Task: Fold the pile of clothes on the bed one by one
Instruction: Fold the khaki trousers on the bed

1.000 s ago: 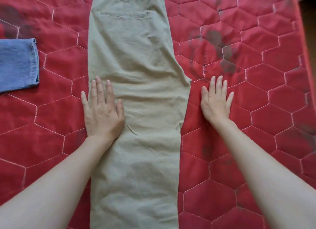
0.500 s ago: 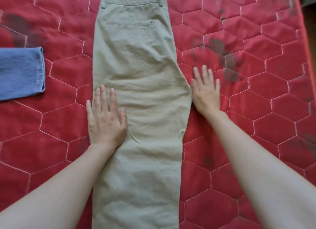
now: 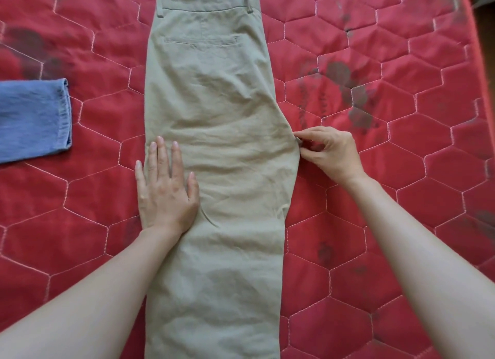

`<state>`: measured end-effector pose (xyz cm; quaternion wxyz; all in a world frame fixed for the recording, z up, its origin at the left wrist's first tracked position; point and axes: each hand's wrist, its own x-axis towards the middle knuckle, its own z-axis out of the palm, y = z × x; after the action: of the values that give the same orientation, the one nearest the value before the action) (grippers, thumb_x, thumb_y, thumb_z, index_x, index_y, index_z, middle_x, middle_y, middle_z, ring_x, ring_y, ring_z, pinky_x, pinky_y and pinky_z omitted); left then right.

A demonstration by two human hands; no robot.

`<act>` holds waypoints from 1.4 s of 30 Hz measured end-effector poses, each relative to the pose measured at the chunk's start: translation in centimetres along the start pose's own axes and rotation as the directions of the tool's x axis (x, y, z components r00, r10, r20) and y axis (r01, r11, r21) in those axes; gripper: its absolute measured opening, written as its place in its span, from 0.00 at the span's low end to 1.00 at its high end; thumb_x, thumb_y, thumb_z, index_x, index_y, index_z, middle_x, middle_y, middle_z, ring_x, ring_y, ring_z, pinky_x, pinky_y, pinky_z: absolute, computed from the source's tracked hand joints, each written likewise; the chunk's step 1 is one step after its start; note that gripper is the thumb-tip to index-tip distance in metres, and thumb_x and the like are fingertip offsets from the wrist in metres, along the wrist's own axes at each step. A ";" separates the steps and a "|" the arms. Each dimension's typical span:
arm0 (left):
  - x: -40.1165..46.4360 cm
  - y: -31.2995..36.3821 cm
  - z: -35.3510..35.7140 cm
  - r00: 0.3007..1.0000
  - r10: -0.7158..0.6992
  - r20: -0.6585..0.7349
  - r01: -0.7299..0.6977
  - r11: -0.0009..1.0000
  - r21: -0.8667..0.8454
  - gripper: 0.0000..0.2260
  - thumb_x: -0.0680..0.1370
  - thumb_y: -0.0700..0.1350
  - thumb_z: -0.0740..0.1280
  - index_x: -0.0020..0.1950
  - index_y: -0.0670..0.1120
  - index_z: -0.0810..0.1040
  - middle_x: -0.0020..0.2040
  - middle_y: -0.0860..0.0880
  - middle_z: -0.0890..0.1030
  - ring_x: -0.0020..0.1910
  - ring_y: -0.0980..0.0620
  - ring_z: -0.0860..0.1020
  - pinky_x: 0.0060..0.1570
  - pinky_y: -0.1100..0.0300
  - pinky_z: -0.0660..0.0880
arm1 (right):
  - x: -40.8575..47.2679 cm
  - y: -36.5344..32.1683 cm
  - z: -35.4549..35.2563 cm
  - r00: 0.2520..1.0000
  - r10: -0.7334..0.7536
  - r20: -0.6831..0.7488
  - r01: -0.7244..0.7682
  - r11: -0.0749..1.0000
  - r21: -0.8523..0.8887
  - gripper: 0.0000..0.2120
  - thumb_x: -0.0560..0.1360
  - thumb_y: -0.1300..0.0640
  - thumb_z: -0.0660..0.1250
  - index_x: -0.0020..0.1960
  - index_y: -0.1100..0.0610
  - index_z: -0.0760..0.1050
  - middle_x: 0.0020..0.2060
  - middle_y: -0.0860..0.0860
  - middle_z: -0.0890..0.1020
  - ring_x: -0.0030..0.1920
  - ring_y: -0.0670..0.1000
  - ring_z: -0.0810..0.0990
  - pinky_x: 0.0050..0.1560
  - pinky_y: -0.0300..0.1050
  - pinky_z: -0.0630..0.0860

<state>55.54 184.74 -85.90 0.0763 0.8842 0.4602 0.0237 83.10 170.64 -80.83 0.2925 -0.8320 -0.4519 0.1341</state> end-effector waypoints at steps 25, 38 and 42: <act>0.1 -0.2 -0.2 0.999 -0.012 -0.047 0.006 0.992 -0.127 0.26 0.81 0.51 0.50 0.78 0.44 0.57 0.79 0.42 0.54 0.78 0.46 0.50 0.75 0.47 0.46 | -0.2 0.7 2.4 0.951 -0.303 -0.061 0.234 0.835 -0.498 0.05 0.76 0.62 0.66 0.46 0.62 0.80 0.38 0.56 0.80 0.39 0.57 0.79 0.28 0.49 0.73; 0.2 -1.5 -1.9 0.997 0.051 0.055 -0.039 0.979 -0.202 0.24 0.83 0.47 0.55 0.78 0.43 0.57 0.79 0.43 0.53 0.78 0.47 0.49 0.75 0.49 0.47 | -0.4 -0.2 1.2 0.979 0.201 -0.030 -0.203 0.975 -0.088 0.08 0.76 0.59 0.66 0.53 0.55 0.81 0.48 0.53 0.83 0.52 0.54 0.79 0.51 0.49 0.72; -0.3 -1.8 -2.1 0.996 0.084 0.039 -0.078 0.987 -0.142 0.22 0.83 0.44 0.55 0.77 0.41 0.59 0.78 0.41 0.55 0.78 0.46 0.51 0.75 0.47 0.51 | -1.5 -1.3 1.4 0.942 0.317 -0.112 -0.310 0.948 0.069 0.14 0.76 0.66 0.61 0.57 0.55 0.81 0.53 0.53 0.82 0.56 0.53 0.79 0.58 0.49 0.73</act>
<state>53.63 185.72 -84.12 0.1475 0.8949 0.4193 0.0392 80.71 170.40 -81.23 0.3154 -0.8923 -0.2915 0.1392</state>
